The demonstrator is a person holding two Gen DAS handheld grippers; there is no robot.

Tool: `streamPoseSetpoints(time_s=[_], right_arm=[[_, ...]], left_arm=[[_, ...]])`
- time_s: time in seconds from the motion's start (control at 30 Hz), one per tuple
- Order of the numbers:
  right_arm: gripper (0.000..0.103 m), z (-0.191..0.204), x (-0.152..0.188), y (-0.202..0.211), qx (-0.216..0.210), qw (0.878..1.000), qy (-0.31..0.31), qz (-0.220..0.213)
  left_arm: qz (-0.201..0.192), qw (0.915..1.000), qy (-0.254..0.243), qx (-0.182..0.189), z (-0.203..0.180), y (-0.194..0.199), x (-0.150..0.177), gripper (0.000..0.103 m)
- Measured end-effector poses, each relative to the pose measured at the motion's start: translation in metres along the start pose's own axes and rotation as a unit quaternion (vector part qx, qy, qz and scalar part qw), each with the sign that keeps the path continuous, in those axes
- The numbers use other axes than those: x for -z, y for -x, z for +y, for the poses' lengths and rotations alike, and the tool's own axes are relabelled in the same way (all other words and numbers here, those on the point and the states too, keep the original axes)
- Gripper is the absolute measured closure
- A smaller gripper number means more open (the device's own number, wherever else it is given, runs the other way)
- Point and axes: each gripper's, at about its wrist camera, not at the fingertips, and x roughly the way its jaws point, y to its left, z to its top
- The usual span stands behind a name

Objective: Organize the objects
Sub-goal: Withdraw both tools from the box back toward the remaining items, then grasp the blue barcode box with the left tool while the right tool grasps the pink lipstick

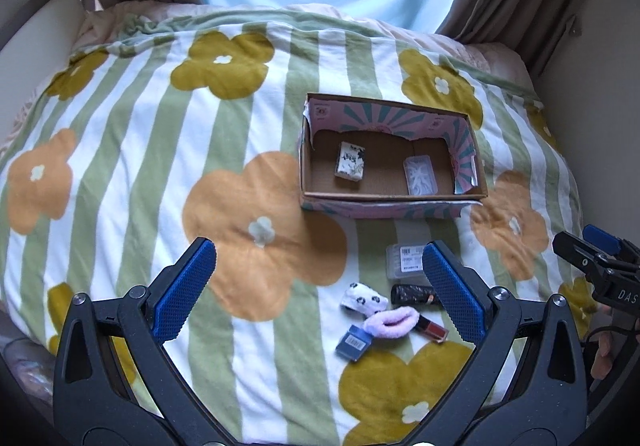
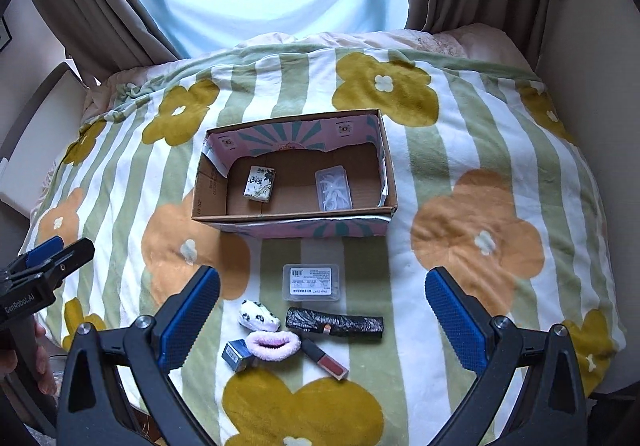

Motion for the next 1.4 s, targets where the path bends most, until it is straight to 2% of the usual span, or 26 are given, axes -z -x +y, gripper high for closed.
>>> streamPoseSetpoints(time_s=[0.23, 0.47, 0.73, 0.97, 1.13, 1.23, 1.3, 1.4], right_arm=[[0.001, 0.0, 0.028, 0.013, -0.01, 1.0, 0.015, -0.008], [0.001, 0.002, 0.035, 0.017, -0.029, 0.999, 0.034, -0.013], [0.001, 0.003, 0.045, 0.006, -0.032, 0.997, 0.073, -0.01], [0.001, 0.002, 0.069, -0.031, -0.052, 0.992, 0.118, 0.005], [0.003, 0.001, 0.091, -0.068, -0.073, 0.984, 0.161, 0.02], [0.008, 0.0, 0.109, -0.095, -0.083, 0.977, 0.195, 0.034], [0.017, -0.002, 0.12, -0.113, -0.096, 0.971, 0.213, 0.043], [0.021, -0.003, 0.134, -0.135, -0.11, 0.964, 0.237, 0.055]], left_arm=[[-0.001, 1.0, -0.009, 0.003, -0.001, 0.013, 0.035, 0.0], [-0.01, 0.9998, 0.001, 0.016, -0.001, 0.019, 0.042, 0.0], [-0.007, 0.9993, -0.024, 0.029, -0.014, 0.006, 0.052, 0.0], [0.022, 0.9969, -0.067, 0.035, -0.027, -0.041, 0.087, 0.0], [0.037, 0.9955, -0.072, 0.049, -0.031, -0.077, 0.12, 0.002], [0.039, 0.994, -0.083, 0.06, -0.034, -0.095, 0.139, 0.002], [0.038, 0.9925, -0.094, 0.068, -0.036, -0.106, 0.148, 0.002], [0.042, 0.9902, -0.109, 0.077, -0.04, -0.125, 0.16, 0.002]])
